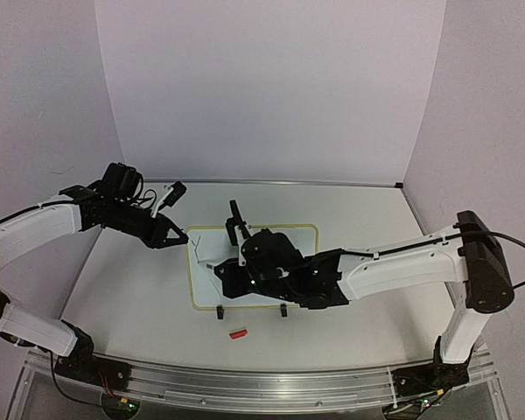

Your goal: Write a sentence on the whiteboard

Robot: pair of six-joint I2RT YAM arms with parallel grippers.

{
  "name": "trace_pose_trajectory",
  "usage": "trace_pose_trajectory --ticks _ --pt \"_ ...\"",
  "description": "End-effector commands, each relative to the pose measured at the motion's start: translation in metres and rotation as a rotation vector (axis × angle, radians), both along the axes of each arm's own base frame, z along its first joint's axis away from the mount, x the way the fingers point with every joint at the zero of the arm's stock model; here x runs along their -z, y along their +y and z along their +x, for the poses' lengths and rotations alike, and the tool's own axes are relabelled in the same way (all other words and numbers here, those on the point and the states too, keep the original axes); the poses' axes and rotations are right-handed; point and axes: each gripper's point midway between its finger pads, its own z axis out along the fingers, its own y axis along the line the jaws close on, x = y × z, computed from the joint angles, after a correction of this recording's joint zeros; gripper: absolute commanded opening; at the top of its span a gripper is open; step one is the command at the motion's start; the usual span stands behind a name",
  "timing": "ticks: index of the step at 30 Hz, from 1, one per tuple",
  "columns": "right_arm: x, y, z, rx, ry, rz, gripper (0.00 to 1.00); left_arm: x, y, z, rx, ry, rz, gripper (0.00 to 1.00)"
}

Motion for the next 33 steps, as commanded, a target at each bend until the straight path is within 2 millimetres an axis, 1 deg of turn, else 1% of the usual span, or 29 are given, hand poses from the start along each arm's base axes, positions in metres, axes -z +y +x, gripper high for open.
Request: trace_pose_trajectory --ticks 1,3,6,9,12,20,33 --pt "0.002 0.002 -0.007 -0.019 0.010 -0.003 0.00 -0.006 0.002 -0.002 -0.005 -0.017 0.015 0.00" --pt "-0.004 0.004 -0.011 -0.041 0.002 0.006 0.00 -0.005 0.002 -0.002 -0.006 -0.017 0.016 0.00" --pt "-0.020 0.006 -0.018 -0.068 -0.018 0.029 0.00 -0.005 0.002 -0.002 -0.007 -0.016 0.017 0.00" --pt "-0.034 -0.002 -0.015 -0.035 -0.039 0.048 0.00 -0.005 0.002 -0.002 -0.007 -0.017 0.018 0.00" --pt "-0.041 -0.013 -0.007 0.018 -0.069 0.041 0.00 -0.005 0.003 -0.002 -0.008 -0.017 0.018 0.00" --pt "-0.043 -0.018 0.008 0.079 -0.105 0.030 0.00 -0.005 0.002 -0.002 -0.006 -0.015 0.018 0.00" --pt "-0.041 -0.016 0.019 0.092 -0.106 0.033 0.00 -0.004 0.002 -0.002 -0.005 -0.014 0.018 0.00"
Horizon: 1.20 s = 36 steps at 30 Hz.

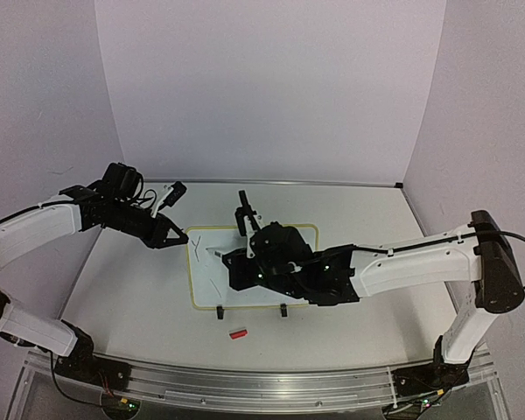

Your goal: Write a sentence on the whiteboard

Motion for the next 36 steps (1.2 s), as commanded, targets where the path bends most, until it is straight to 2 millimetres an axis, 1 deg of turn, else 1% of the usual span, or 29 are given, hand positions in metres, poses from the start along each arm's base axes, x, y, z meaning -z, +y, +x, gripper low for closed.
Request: trace_pose_trajectory --ticks 1,7,13,19,22,28,36 --pt "-0.016 0.003 0.009 0.020 -0.027 0.035 0.00 -0.004 0.002 -0.002 -0.006 -0.015 0.018 0.00" --pt "-0.013 0.010 0.009 0.000 -0.022 0.031 0.00 -0.004 0.002 -0.002 -0.007 -0.016 0.021 0.00" --pt "-0.005 0.013 0.005 -0.021 -0.003 0.022 0.00 -0.005 0.002 -0.002 -0.006 -0.019 0.020 0.00" --pt "0.011 0.010 0.001 -0.027 0.037 -0.002 0.00 -0.005 0.002 -0.003 -0.005 -0.019 0.022 0.00" --pt "0.013 0.005 0.000 -0.017 0.045 -0.004 0.00 -0.005 0.002 -0.003 -0.006 -0.019 0.021 0.00" --pt "0.003 -0.002 0.002 -0.002 0.023 -0.007 0.00 -0.005 0.001 -0.003 -0.003 -0.019 0.021 0.00" --pt "-0.011 -0.004 0.004 0.004 -0.006 -0.002 0.00 -0.003 0.002 -0.003 -0.005 -0.015 0.025 0.00"
